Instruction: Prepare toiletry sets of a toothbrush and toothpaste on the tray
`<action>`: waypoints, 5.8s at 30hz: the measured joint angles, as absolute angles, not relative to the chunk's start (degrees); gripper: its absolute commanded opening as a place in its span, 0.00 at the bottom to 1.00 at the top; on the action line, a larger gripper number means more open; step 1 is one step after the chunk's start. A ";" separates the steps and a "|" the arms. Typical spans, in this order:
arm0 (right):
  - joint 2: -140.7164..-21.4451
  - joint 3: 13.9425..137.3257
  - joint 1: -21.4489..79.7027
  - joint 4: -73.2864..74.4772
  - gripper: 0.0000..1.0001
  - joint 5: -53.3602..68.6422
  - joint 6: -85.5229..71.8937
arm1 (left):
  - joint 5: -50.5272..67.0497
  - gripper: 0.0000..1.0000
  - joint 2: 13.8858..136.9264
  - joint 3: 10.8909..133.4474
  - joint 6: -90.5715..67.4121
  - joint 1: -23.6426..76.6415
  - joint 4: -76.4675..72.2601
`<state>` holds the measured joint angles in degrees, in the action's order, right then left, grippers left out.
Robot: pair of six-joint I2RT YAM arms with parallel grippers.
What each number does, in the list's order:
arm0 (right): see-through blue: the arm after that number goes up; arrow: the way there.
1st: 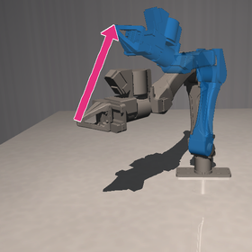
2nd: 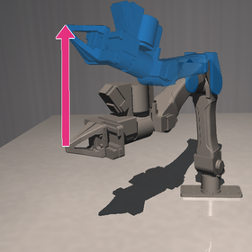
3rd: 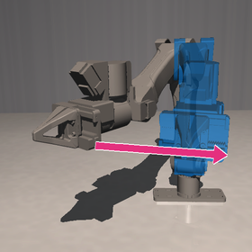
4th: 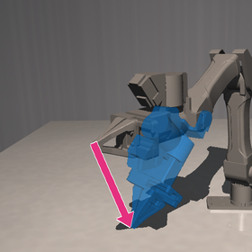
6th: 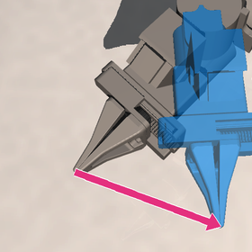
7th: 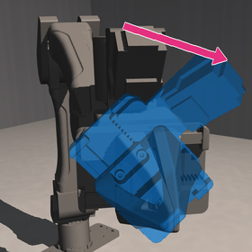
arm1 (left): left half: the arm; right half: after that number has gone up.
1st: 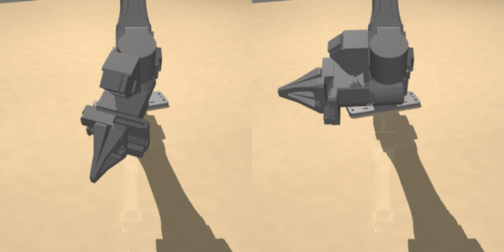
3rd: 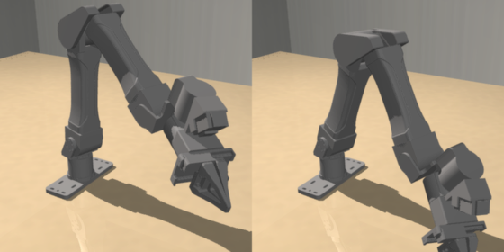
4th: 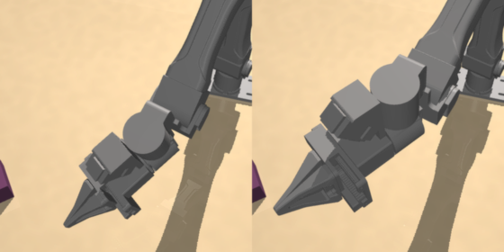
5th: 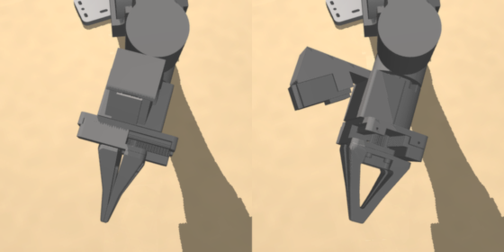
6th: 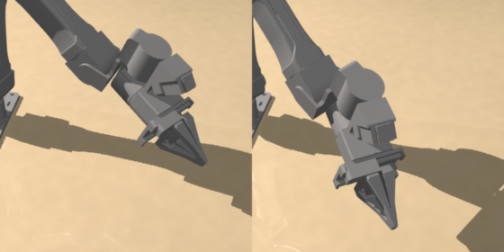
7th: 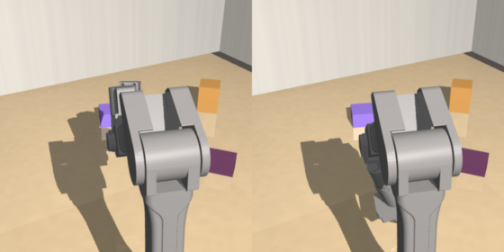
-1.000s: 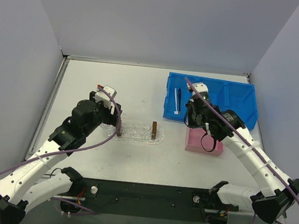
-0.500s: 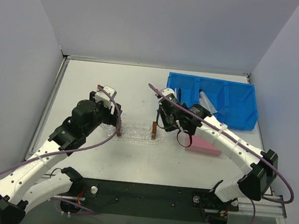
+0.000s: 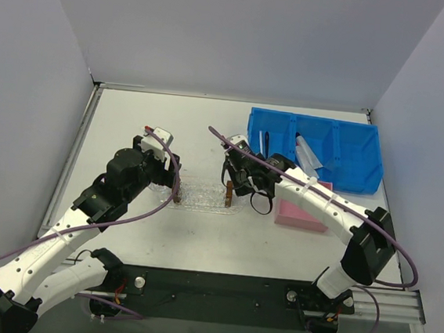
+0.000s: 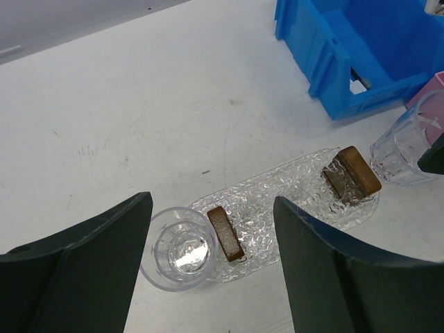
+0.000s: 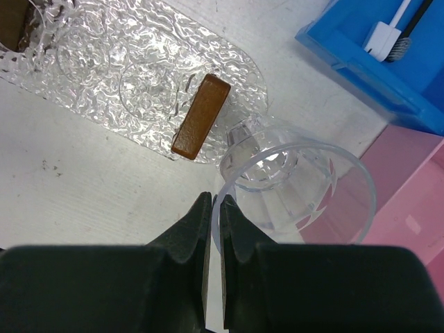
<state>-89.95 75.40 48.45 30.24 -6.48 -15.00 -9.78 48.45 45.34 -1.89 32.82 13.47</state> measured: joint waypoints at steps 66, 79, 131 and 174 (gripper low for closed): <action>-99.33 74.24 45.34 25.47 0.00 -2.11 -16.23 | -9.78 0.81 48.64 45.34 -1.89 32.82 13.50; -99.33 74.24 45.34 25.50 0.24 -2.11 -16.49 | -9.76 0.81 48.82 45.34 -1.87 32.82 13.50; -95.90 71.64 39.44 24.25 0.03 -1.06 -19.70 | -9.04 0.81 51.05 45.34 -1.93 32.80 14.41; -99.22 71.66 41.10 20.71 0.01 3.31 -22.35 | -8.51 0.81 51.62 45.34 -1.93 32.80 14.81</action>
